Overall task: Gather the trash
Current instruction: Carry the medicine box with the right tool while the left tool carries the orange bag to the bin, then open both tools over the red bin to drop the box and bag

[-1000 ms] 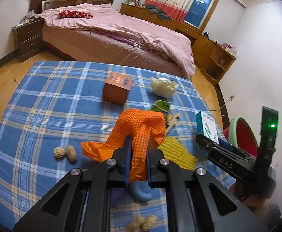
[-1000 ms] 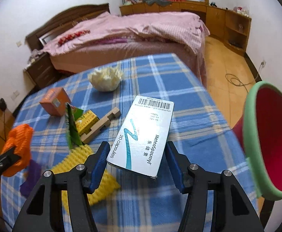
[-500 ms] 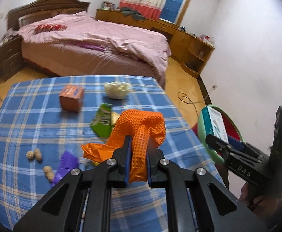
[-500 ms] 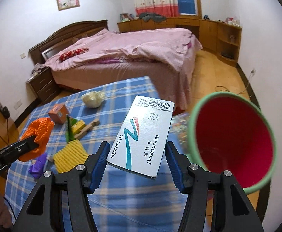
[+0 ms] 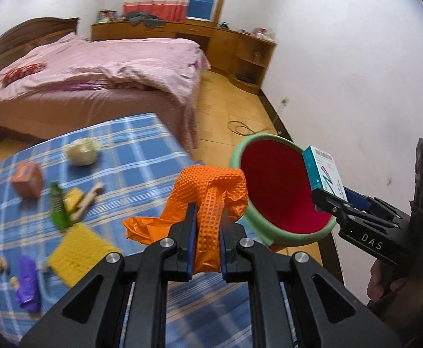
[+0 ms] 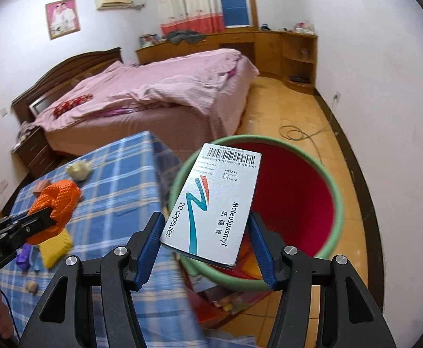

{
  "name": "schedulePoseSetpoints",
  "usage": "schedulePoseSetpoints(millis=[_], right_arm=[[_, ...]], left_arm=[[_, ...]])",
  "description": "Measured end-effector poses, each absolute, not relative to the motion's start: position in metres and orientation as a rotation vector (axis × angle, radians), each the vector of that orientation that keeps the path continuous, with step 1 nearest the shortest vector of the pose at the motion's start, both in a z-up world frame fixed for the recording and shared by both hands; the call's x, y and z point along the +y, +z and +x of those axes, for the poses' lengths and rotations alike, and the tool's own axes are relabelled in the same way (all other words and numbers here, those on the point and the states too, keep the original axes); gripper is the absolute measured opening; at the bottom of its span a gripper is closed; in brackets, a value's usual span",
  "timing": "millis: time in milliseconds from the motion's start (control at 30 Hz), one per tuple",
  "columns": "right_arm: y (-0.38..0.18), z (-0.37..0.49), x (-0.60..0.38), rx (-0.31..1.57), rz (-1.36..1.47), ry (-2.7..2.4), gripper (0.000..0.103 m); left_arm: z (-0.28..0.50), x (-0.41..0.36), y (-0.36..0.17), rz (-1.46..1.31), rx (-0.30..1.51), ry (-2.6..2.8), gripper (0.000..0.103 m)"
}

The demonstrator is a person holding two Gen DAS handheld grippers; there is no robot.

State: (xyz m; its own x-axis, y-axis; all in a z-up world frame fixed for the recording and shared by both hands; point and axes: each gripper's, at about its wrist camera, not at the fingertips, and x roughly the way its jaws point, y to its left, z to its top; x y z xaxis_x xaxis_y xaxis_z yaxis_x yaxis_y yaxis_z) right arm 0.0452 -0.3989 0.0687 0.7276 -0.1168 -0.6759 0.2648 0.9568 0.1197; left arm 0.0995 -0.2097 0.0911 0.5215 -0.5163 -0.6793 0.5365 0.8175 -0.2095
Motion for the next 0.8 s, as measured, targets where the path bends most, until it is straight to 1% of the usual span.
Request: schedulePoseSetpoints(millis=[267, 567, 633, 700, 800], right_arm=[[0.049, 0.045, -0.445, 0.759, 0.262, -0.271, 0.06], [0.03, 0.052, -0.477, 0.781, 0.283, -0.296, 0.061], [0.028, 0.052, -0.482, 0.779, 0.288, -0.298, 0.061], [0.026, 0.053, -0.486, 0.777, 0.295, -0.3, 0.061], [0.023, 0.055, -0.491, 0.778, 0.307, -0.301, 0.062]], left_arm=[[0.107, -0.275, 0.076, 0.096, 0.83, -0.708, 0.012], [0.13, -0.325, 0.054, 0.129, 0.852, -0.757, 0.012], [0.133, -0.334, 0.05, 0.141, 0.866, -0.77, 0.015], [0.136, -0.339, 0.046, 0.147, 0.876, -0.777, 0.027], [0.138, -0.345, 0.044, 0.153, 0.874, -0.786, 0.03]])
